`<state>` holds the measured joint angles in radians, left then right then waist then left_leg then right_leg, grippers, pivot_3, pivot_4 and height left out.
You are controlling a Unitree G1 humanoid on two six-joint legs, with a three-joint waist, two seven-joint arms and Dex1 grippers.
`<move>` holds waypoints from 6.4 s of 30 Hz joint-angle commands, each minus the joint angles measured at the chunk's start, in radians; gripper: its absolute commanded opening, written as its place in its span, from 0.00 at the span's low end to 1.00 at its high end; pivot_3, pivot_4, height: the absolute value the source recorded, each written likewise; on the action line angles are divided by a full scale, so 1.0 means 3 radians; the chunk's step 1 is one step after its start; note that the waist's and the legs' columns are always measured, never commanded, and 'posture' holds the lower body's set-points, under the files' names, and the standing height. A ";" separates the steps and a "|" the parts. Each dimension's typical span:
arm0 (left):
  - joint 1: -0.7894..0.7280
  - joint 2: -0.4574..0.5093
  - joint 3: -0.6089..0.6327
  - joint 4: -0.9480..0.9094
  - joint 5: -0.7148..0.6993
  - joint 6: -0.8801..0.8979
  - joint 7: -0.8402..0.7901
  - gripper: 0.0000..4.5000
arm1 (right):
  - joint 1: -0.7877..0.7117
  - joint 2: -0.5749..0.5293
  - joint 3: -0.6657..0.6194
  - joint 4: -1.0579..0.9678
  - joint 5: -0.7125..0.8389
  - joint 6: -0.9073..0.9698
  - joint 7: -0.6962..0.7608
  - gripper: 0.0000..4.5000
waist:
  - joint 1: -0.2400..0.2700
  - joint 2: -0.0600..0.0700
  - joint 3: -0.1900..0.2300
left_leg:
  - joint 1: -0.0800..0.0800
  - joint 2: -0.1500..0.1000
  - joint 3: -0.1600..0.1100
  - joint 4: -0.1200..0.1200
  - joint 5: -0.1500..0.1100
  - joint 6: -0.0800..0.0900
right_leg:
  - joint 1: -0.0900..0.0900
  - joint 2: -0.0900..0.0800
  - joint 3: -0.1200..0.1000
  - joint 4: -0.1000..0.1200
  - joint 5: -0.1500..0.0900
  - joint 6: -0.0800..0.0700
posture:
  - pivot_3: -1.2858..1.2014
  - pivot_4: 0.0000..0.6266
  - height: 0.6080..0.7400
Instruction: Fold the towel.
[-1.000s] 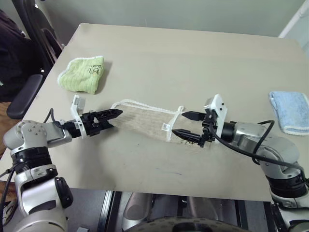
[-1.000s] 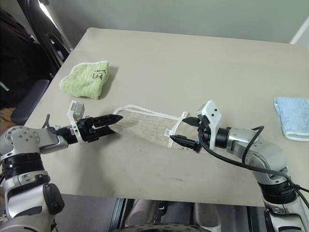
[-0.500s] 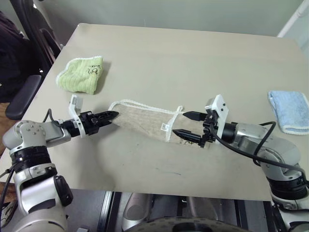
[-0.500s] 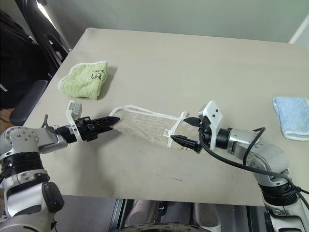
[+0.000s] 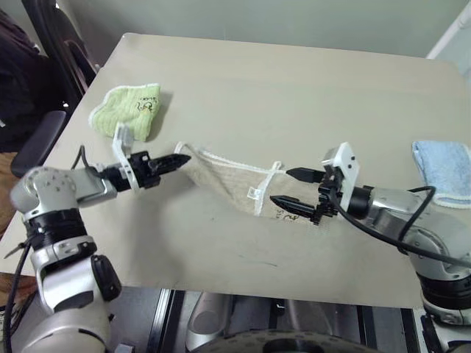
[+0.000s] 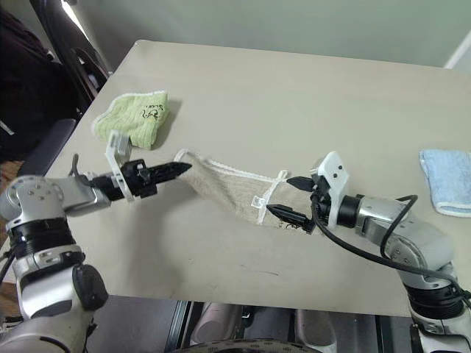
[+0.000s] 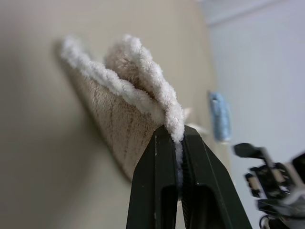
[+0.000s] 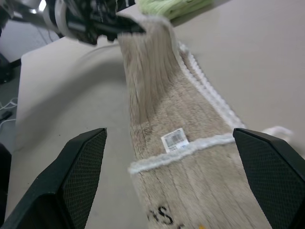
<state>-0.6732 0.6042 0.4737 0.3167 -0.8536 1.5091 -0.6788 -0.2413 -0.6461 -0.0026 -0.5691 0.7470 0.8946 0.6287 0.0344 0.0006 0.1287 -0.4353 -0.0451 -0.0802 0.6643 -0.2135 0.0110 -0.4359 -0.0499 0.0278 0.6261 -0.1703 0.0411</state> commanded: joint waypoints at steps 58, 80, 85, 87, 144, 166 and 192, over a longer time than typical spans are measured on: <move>-0.0566 -0.1755 -0.2451 0.0415 0.0658 -0.1122 -0.1088 0.33 | 0.1271 -0.0492 -0.1845 -0.0868 0.0808 0.0195 -0.1013 1.00 | 0.0032 -0.0009 0.0006 | -0.0001 -0.0017 0.0010 0.0007 0.0008 0.0043 | 0.0015 -0.0016 0.0013 -0.0004 -0.0014 0.0119 | 0.52 0.24 0.95; -0.0151 -0.0880 -0.1967 -0.0889 0.1059 -0.2798 -0.1497 0.78 | 0.0737 -0.0321 -0.1216 -0.0577 0.0893 -0.0188 -0.0670 0.63 | -0.0008 -0.0007 0.0005 | 0.0001 -0.0027 0.0008 0.0008 0.0007 0.0054 | 0.0016 -0.0019 0.0020 -0.0005 -0.0016 0.0136 | 0.52 0.24 0.95; 0.0129 -0.0698 -0.2002 -0.0886 0.1219 -0.3317 -0.1678 0.39 | 0.0479 -0.0073 -0.0862 -0.0343 0.0749 -0.0284 -0.0670 0.24 | 0.0010 -0.0007 0.0005 | -0.0002 -0.0030 0.0002 0.0011 0.0006 0.0058 | 0.0016 -0.0021 0.0020 -0.0005 -0.0014 0.0133 | 0.52 0.24 0.95; 0.0219 -0.0721 -0.2024 -0.0855 0.1268 -0.3508 -0.1708 0.22 | 0.0419 0.0026 -0.0691 -0.0239 0.0640 -0.0329 -0.0668 0.08 | 0.0011 -0.0007 0.0005 | -0.0004 -0.0031 0.0001 0.0012 0.0004 0.0059 | 0.0015 -0.0021 0.0020 -0.0005 -0.0011 0.0126 | 0.52 0.24 0.95; 0.0577 -0.0378 -0.1914 -0.0539 0.1512 -0.3989 -0.2004 1.00 | 0.0826 -0.0900 -0.1153 0.1087 0.1638 0.0994 0.0004 1.00 | -0.0013 0.0010 -0.0006 | -0.0008 -0.0025 -0.0002 0.0002 -0.0041 0.0018 | 0.0025 -0.0022 0.0007 -0.0048 -0.0006 0.0055 | 0.52 0.24 0.95; 0.0738 -0.0383 -0.1984 -0.1079 0.1482 -0.3702 -0.1627 1.00 | -0.0103 -0.0013 -0.0376 0.1838 0.1029 0.1198 0.0291 1.00 | -0.0130 0.0008 -0.0007 | 0.0003 -0.0007 0.0000 0.0004 -0.0015 0.0062 | 0.0023 -0.0007 0.0007 -0.0047 0.0023 0.0034 | 0.52 0.24 0.95; 0.0695 -0.0440 -0.2045 -0.0862 0.1606 -0.3958 -0.1576 1.00 | -0.0337 0.0341 -0.0333 0.1973 0.0808 0.1457 0.0385 0.06 | -0.0116 0.0007 -0.0008 | 0.0021 0.0042 0.0000 -0.0001 -0.0030 0.0025 | 0.0016 0.0038 0.0005 -0.0021 0.0013 -0.0025 | 0.52 0.24 0.95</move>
<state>-0.4543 0.4797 -0.1360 0.0576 -0.3732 0.3555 -1.1371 -0.3543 -0.5526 -0.0978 0.0291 0.9822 1.3192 0.7448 -0.0003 0.0025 0.1263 -0.4283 -0.0326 -0.0802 0.6642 -0.2226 0.0186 -0.4305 -0.0386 0.0291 0.6199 -0.1662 0.0336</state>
